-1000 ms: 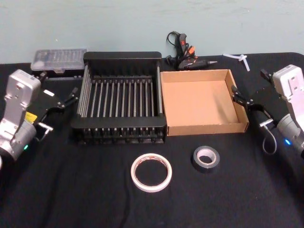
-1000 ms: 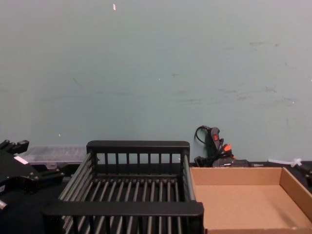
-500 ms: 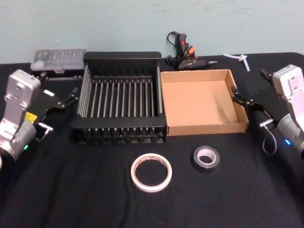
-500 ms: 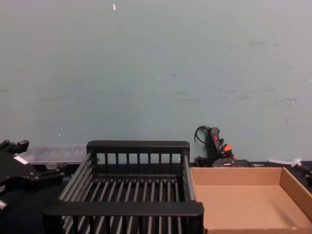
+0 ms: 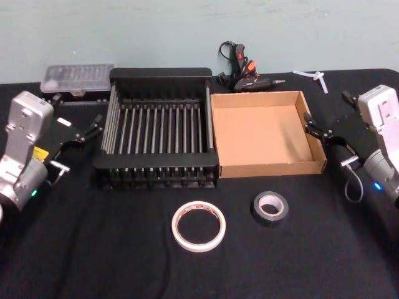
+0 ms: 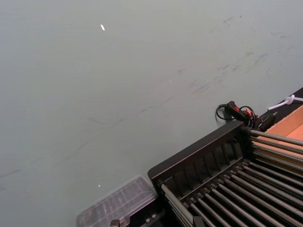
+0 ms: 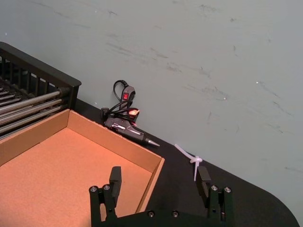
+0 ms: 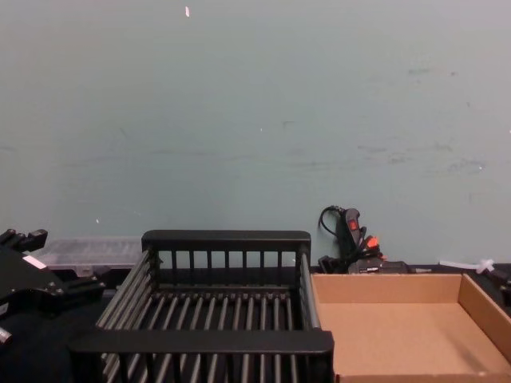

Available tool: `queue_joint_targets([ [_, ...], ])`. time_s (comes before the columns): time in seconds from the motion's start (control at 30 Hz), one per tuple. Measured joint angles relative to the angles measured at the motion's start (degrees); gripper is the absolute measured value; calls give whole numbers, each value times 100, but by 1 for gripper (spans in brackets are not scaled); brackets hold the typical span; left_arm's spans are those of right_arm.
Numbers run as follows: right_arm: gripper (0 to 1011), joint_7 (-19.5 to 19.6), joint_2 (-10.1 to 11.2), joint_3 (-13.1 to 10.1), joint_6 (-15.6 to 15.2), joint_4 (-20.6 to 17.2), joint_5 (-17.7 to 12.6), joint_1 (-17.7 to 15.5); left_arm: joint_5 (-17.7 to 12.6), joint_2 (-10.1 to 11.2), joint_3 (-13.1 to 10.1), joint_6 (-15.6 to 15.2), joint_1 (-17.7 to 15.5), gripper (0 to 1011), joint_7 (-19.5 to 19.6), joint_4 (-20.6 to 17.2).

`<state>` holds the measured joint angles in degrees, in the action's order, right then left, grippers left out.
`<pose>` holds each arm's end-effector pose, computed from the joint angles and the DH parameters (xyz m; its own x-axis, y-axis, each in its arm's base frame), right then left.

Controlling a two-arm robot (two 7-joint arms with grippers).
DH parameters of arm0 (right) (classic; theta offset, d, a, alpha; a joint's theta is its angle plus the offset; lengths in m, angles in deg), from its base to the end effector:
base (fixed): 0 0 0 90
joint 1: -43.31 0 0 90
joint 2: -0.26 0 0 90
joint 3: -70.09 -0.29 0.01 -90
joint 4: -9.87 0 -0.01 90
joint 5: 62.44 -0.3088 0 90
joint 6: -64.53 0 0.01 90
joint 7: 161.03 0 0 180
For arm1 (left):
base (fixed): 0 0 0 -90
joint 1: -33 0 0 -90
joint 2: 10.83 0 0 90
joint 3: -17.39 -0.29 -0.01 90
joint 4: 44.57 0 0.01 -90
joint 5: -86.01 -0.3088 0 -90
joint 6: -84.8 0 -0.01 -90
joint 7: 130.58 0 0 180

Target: Pick up the white tape and place it into the black box , Pick up the silver tape and place it into the brown box.

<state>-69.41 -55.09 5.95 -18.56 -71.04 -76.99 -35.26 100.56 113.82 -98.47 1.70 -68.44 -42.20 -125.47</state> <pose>0.3581 -0.0827 -0.3022 0.2923 -0.8803 0.3737 0.9552 0.2874 -0.0701 0.3581 0.0827 -0.3022 0.2922 0.8803 0.3738 -0.9553 0.2872 0.0702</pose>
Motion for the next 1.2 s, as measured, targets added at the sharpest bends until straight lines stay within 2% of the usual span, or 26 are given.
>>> queue_joint_targets([
  [0.23,1003,0,0,0,0,0,0,0,0,0,0,0,0,1001,0,0],
  [0.47,1002,-170,-22,-93,-82,-106,-19,-56,0,0,0,0,1,1002,0,0],
  [0.57,1002,-280,-21,-158,-201,-232,-107,-120,0,0,0,0,0,1002,0,0],
  [0.83,1002,-525,52,-344,-757,-791,-393,-415,0,0,0,0,0,1002,0,0],
  [1.2,1002,-640,136,-557,-1383,-1592,-606,-919,0,0,0,0,0,1001,0,0],
])
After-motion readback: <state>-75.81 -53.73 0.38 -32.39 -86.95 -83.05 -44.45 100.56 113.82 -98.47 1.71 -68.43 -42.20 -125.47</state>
